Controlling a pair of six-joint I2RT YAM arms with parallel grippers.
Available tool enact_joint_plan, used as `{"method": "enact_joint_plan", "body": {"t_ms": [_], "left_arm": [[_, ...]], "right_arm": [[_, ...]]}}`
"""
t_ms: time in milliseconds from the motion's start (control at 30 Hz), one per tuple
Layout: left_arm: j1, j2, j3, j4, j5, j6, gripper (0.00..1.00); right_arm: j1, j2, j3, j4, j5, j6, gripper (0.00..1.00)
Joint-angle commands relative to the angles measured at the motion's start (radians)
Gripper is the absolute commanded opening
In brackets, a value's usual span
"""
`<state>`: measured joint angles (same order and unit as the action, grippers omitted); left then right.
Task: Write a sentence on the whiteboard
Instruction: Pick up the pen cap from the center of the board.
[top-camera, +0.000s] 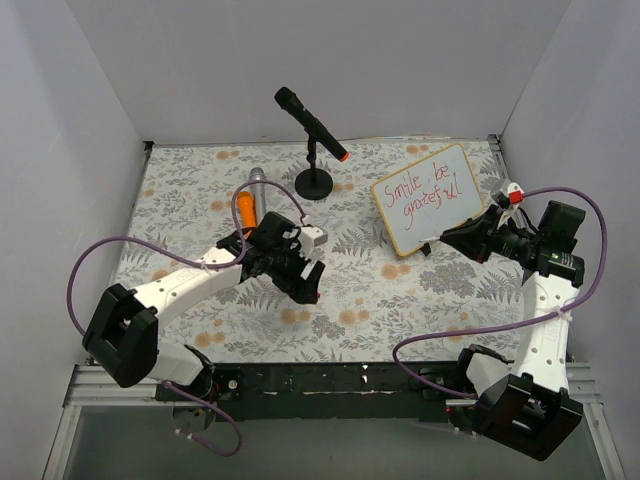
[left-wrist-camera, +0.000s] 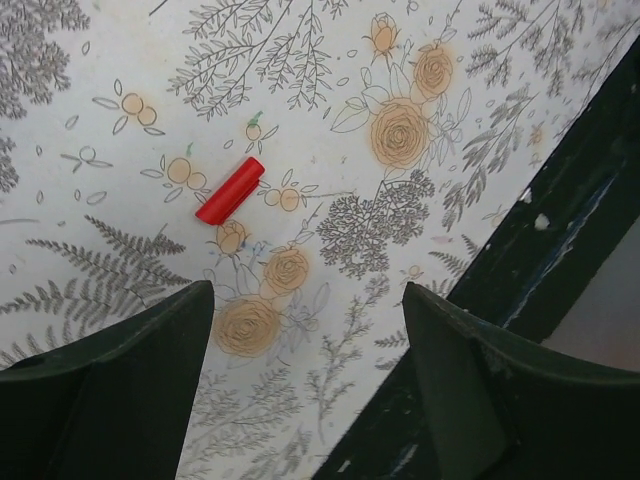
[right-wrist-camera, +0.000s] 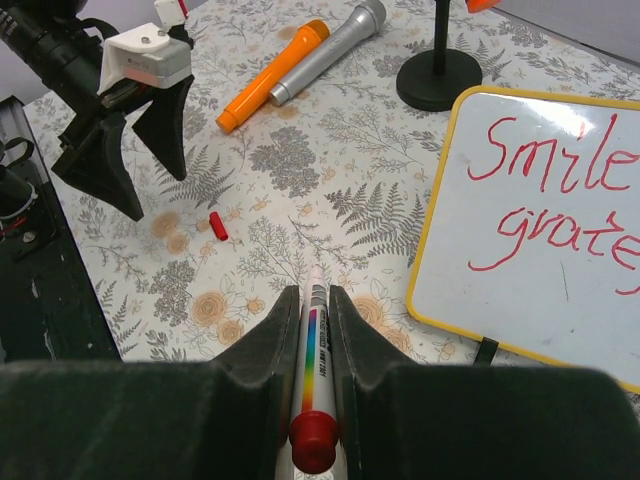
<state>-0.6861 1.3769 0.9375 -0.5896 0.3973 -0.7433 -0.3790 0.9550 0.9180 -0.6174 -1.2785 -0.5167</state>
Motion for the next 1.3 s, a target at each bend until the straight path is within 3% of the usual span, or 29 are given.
{"method": "enact_joint_plan", "body": {"t_ms": [0,133,200,567,900,1067,1267], "left_arm": [[-0.01,-0.028,-0.04,0.059,0.04,0.353,0.76],[-0.007,-0.015,-0.094,0.181,0.057,0.521,0.79],[-0.004,0.052,-0.056,0.159,0.058,0.591,0.79],[0.0,0.247,0.004,0.152,0.074,0.656,0.7],[-0.004,0.315,0.006,0.182,0.035,0.659,0.49],[-0.033,0.301,-0.038,0.221,-0.034,0.673,0.31],[-0.078,0.243,-0.132,0.284,-0.103,0.673,0.25]], "right_arm": [[0.002,-0.018,-0.01,0.031,-0.031,-0.011,0.01],[0.002,-0.009,-0.004,0.025,-0.045,-0.011,0.01],[0.002,-0.005,-0.002,0.025,-0.045,-0.011,0.01],[0.002,-0.002,-0.008,0.024,-0.047,-0.016,0.01],[0.002,0.002,-0.021,0.031,-0.058,-0.016,0.01],[0.002,-0.002,-0.028,0.036,-0.055,-0.017,0.01],[0.002,-0.01,-0.033,0.036,-0.051,-0.019,0.01]]}}
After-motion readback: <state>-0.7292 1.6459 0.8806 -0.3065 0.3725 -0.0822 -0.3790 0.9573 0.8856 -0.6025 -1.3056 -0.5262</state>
